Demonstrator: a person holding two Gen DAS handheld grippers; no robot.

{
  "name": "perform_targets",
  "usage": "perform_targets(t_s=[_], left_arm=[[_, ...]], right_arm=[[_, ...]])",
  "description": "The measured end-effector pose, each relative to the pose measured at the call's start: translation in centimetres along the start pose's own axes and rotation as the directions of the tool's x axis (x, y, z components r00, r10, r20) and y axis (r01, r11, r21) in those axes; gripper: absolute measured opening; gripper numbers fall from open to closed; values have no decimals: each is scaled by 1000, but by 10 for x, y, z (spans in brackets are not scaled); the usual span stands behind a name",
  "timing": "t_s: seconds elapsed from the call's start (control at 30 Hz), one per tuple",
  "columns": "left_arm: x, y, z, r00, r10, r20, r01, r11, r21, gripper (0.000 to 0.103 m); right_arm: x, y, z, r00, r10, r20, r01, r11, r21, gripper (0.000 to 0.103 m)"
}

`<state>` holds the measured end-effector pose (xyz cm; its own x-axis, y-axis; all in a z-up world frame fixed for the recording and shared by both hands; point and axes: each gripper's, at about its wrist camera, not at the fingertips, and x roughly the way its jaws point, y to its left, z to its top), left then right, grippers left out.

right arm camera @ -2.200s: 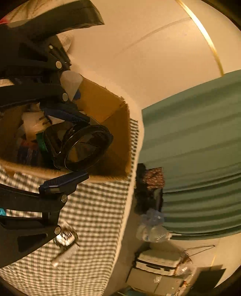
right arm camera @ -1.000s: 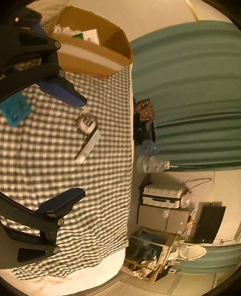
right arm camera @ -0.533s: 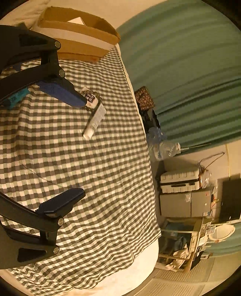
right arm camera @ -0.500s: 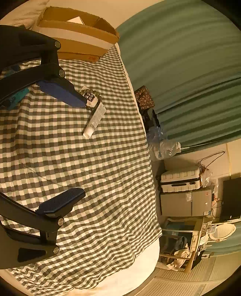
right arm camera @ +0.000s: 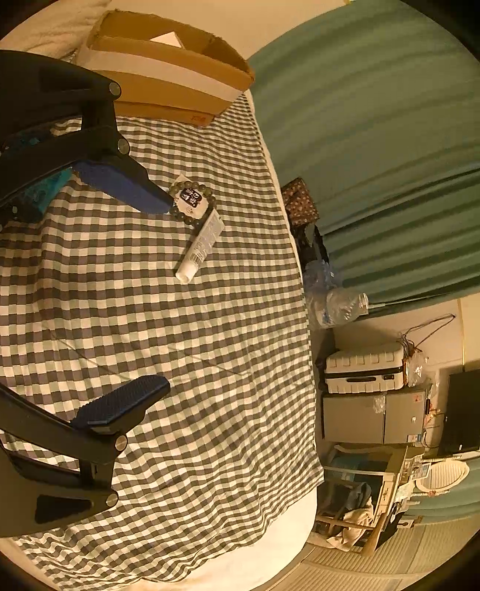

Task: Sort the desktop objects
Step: 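Grasp the blue blister pack from the bedspread with the left tool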

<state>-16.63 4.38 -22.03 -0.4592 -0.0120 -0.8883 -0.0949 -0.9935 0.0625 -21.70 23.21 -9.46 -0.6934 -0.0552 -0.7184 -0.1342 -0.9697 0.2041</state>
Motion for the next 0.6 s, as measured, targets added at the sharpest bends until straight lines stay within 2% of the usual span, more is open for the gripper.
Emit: perform_targets(t_s=[0.27, 0.3, 0.33, 0.43, 0.53, 0.6], left_arm=[[-9, 12, -5, 996, -51, -71, 48, 998, -36, 102], [-9, 12, -6, 996, -58, -70, 55, 998, -40, 99], [-10, 13, -6, 996, -61, -66, 58, 997, -42, 87], [-17, 14, -6, 997, -71, -35, 70, 996, -48, 71], [-19, 20, -1, 996, -86, -10, 85, 994, -67, 65], [-20, 19, 3, 998, -64, 15, 65, 997, -43, 62]], right_arm=[[17, 5, -9, 998, -42, -45, 41, 999, -26, 89], [17, 5, -9, 998, -44, -46, 43, 999, -26, 89], [17, 5, -10, 998, -46, -46, 45, 999, -21, 89], [18, 4, -10, 998, -46, -52, 46, 999, -7, 89], [17, 4, -10, 997, -50, -51, 50, 999, -4, 89], [17, 5, -10, 997, -50, -51, 50, 999, -2, 89]])
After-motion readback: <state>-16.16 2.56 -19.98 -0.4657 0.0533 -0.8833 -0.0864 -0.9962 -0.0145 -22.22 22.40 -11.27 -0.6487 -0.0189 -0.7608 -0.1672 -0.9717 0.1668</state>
